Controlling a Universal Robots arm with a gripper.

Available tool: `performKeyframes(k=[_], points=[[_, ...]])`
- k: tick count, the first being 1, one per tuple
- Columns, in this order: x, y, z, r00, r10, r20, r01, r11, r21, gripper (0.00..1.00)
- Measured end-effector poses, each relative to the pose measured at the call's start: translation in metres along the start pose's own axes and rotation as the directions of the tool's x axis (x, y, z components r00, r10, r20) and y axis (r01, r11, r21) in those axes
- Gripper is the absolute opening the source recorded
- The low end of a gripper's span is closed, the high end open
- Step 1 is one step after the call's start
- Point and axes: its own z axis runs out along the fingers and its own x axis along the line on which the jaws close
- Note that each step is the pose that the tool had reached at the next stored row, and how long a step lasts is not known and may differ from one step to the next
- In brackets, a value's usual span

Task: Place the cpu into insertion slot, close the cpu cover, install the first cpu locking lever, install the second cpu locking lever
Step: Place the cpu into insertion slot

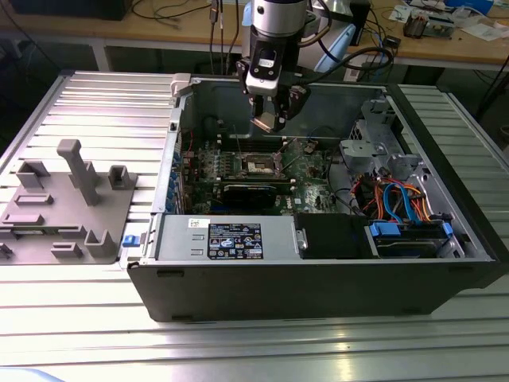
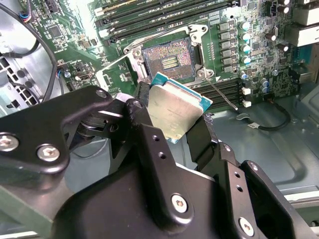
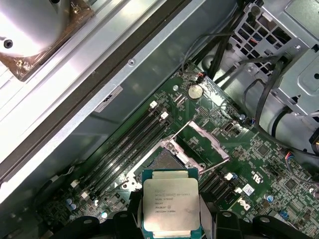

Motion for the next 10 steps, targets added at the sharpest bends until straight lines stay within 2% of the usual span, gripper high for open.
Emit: performKeyframes(k=[10], points=[[0.0000,0.0000,0.0002,1.0000,0.008,0.0006,-0.008,1.0000,-0.0001,0.54]])
